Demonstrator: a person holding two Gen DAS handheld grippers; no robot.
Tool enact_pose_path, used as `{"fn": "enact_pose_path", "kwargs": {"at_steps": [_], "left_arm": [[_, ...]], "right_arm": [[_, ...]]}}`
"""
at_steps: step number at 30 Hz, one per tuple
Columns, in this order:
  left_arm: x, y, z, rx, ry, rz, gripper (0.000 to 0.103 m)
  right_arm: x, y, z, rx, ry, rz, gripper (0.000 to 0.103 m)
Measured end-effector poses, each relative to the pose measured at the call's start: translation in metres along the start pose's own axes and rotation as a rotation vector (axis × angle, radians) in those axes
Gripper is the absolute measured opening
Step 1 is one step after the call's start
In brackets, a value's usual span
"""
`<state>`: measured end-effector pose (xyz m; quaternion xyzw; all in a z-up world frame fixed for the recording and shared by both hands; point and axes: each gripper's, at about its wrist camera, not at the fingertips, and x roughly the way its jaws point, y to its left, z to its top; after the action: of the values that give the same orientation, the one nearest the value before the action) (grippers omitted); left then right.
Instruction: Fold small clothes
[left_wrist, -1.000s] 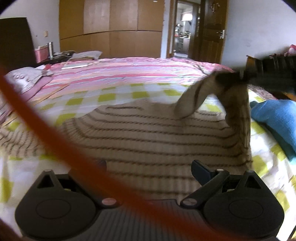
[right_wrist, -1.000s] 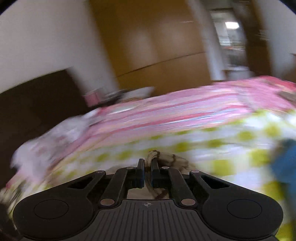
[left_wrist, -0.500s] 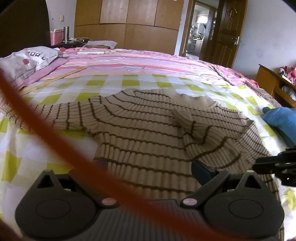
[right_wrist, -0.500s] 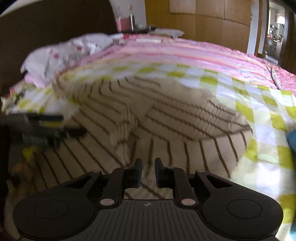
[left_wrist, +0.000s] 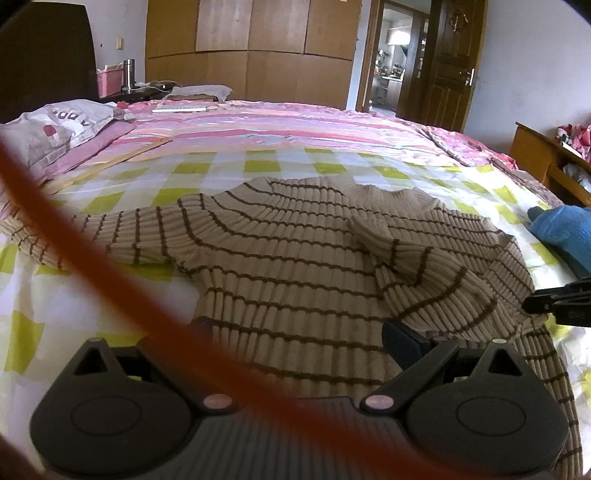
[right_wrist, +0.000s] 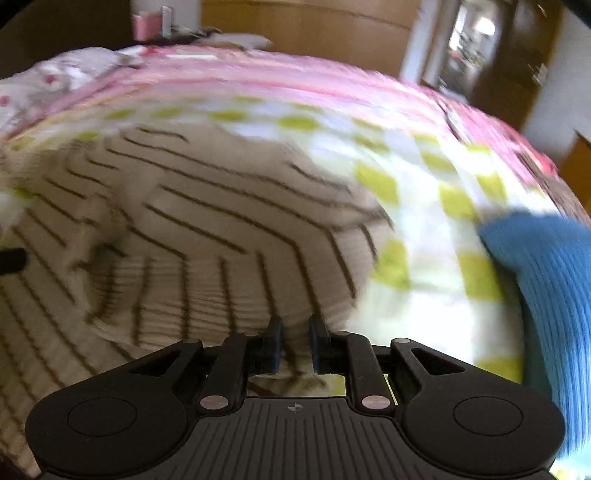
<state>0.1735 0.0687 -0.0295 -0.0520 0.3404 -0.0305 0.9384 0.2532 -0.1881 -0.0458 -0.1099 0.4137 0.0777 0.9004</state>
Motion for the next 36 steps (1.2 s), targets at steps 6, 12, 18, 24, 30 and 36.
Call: {"fn": "enact_pose_path", "kwargs": {"at_steps": [6, 12, 18, 24, 30, 36], "left_arm": [[0.004, 0.007, 0.002, -0.012, 0.002, 0.014, 0.102], [0.003, 0.015, 0.005, -0.024, -0.012, 0.020, 0.102], [0.000, 0.020, 0.008, -0.037, -0.028, 0.021, 0.102], [-0.004, 0.025, 0.010, -0.060, -0.044, 0.014, 0.102], [-0.005, 0.027, 0.011, -0.066, -0.048, 0.014, 0.102], [-0.005, 0.025, 0.011, -0.050, -0.055, 0.016, 0.102]], "right_arm": [[-0.026, 0.022, 0.024, 0.005, -0.076, 0.157, 0.017], [-0.023, 0.066, 0.060, -0.031, -0.092, 0.386, 0.040], [0.019, 0.091, 0.085, -0.027, 0.031, 0.375, 0.018], [-0.009, 0.055, 0.103, 0.137, -0.084, 0.371, 0.000], [-0.043, 0.036, 0.120, 0.201, -0.212, 0.393, 0.004], [0.004, 0.065, 0.105, 0.092, -0.017, 0.370, 0.026]]}}
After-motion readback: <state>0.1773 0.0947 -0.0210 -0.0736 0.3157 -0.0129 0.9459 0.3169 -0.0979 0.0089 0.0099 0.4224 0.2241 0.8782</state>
